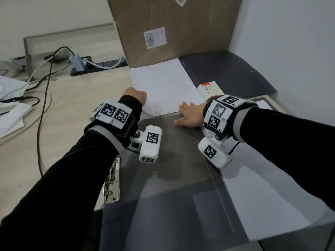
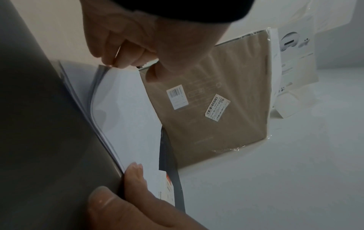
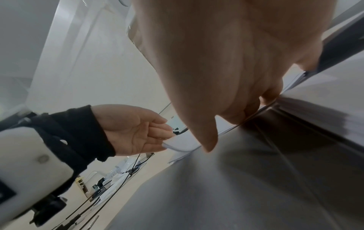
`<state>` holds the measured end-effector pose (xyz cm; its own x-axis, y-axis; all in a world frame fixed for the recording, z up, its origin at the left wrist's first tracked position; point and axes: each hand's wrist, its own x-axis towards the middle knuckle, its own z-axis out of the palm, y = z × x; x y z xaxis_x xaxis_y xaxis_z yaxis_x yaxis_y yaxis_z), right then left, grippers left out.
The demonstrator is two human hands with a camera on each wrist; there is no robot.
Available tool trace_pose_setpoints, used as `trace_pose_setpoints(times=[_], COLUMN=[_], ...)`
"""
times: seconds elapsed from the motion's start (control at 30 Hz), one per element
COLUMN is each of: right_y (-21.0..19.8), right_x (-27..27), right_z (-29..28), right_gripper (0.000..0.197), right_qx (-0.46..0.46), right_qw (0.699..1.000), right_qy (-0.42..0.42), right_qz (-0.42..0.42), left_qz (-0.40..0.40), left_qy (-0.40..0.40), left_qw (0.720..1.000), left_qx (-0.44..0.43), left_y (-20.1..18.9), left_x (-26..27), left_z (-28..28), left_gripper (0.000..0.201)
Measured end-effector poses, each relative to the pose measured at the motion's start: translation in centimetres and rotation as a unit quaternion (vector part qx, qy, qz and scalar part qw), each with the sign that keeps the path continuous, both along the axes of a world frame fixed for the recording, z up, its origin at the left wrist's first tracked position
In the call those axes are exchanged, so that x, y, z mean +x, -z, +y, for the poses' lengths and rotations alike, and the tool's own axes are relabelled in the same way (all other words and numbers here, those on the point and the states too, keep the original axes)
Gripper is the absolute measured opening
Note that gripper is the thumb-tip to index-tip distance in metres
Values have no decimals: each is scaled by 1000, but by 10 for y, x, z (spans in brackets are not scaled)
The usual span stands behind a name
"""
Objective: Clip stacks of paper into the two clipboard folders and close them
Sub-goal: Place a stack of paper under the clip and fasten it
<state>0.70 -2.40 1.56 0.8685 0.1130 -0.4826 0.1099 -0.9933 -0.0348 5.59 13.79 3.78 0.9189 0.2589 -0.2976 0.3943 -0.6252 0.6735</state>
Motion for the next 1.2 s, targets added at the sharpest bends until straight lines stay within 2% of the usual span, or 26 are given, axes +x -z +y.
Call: trace_pose_setpoints(times=[0.1,0.17,0.2,0.27,0.3,0.37,0.43,0.47,0.5,0.53,0.57,0.63,0.7,0.73,0.8,0.87,0.93,1.07,1.13,1.2], right_y=[-1,-3,-3,-6,-8,-13,-21,-25,-29,-33,-38,-49,-59,-63,-73,-82,-87,-85,-77,-62], right_x=[0,1,1,-1,-2,-1,0,1,0,0,-1,-1,-6,-9,-23,-40,-52,-75,-88,-98], right_z=[-1,-1,-1,-2,-2,-5,-12,-17,-21,-28,-33,-48,-60,-65,-70,-70,-68,-55,-43,-30], right_gripper=[74,73,71,67,64,57,49,45,40,35,34,49,75,76,52,35,32,34,35,39], right_qx=[3,8,13,32,45,88,163,218,279,343,391,445,506,549,648,712,729,732,725,713], right_qw=[1000,1000,1000,999,999,996,985,972,949,914,878,827,795,773,705,646,636,644,652,662], right_qy=[-3,-6,-7,-5,-1,15,50,82,125,171,212,267,297,297,284,276,254,207,200,199], right_qz=[10,11,10,14,17,18,-5,-37,-82,-131,-179,-215,-156,-112,-33,0,-20,-80,-99,-112], left_qz=[-36,6,35,77,78,32,-34,-64,-77,-81,-93,-167,-191,-193,-193,-182,-170,-181,-203,-212], left_qy=[-69,-85,-66,2,11,40,139,158,144,71,11,-26,22,61,124,153,169,167,150,123], left_qw=[982,965,965,984,991,998,975,966,972,992,995,963,928,911,891,887,889,889,873,871], left_qx=[-172,-247,-251,-158,-109,21,171,194,171,67,-44,-208,-320,-360,-393,-396,-390,-387,-417,-426], left_y=[-1,-2,-2,1,2,2,0,2,3,1,0,-4,-13,-17,-23,-20,-18,-28,-34,-34], left_x=[8,11,13,18,20,19,11,13,12,10,12,1,-28,-44,-72,-91,-104,-114,-115,-119], left_z=[4,1,0,-4,-3,-3,-7,-6,-3,2,8,18,23,24,28,34,40,46,47,45], left_gripper=[36,21,24,40,42,33,25,28,32,34,34,31,27,28,28,25,25,40,36,23])
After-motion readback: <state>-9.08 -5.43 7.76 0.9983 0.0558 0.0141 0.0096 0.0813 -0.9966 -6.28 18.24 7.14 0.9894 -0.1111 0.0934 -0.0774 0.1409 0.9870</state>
